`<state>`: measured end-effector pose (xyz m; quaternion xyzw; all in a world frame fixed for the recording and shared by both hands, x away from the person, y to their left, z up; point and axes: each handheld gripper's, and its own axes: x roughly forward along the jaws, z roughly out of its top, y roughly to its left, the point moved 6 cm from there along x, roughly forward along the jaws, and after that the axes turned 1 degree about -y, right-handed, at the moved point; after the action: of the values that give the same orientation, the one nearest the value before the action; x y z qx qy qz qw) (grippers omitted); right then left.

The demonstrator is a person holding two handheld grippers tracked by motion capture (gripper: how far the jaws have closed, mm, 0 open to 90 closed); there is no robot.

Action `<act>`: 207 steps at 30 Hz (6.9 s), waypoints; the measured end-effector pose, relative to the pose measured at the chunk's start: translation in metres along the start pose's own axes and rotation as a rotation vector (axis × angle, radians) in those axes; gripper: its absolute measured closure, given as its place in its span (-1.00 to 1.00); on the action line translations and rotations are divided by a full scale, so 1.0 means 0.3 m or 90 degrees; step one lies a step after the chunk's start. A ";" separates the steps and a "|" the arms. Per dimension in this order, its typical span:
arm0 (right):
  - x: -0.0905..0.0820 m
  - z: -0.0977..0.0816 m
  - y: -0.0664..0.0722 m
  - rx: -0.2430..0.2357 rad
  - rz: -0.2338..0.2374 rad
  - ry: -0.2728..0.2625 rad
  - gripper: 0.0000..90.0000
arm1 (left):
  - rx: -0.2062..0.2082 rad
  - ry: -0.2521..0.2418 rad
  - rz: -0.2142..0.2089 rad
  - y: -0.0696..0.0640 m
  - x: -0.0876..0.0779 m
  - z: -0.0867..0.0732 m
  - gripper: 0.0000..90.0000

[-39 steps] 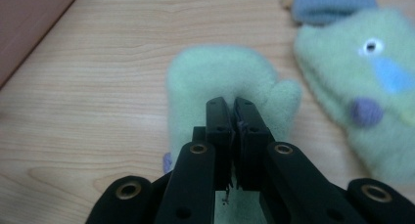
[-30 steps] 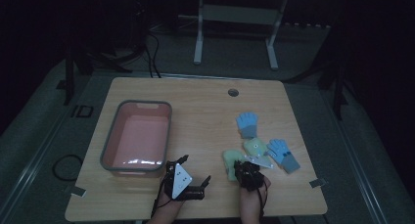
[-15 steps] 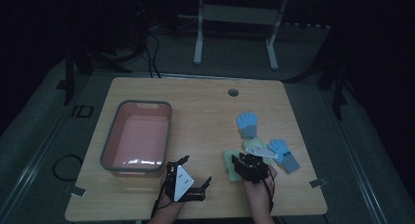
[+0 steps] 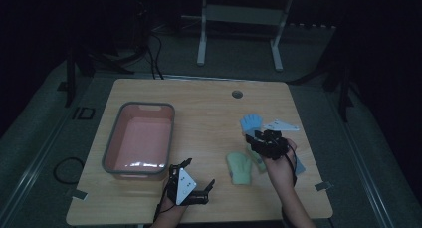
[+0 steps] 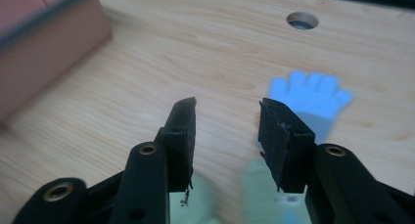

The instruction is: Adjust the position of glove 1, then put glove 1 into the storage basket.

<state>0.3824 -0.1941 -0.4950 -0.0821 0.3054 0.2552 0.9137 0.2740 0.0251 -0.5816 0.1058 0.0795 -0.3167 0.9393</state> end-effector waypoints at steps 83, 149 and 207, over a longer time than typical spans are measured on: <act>-0.106 -0.352 -0.143 0.018 -0.031 0.144 0.39 | 0.000 0.009 0.002 0.000 0.005 -0.001 -0.95; 0.020 -0.247 0.205 0.035 -0.052 0.116 0.82 | 0.001 0.007 -0.002 -0.002 0.005 0.000 -0.95; 0.086 -0.111 0.010 -0.014 0.291 0.099 -0.58 | 0.145 0.150 -0.372 -0.238 0.213 0.114 -0.40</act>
<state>0.3813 -0.1911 -0.5372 -0.0404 0.3823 0.4520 0.8049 0.2832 -0.0759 -0.5729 0.2189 0.1782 -0.5649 0.7754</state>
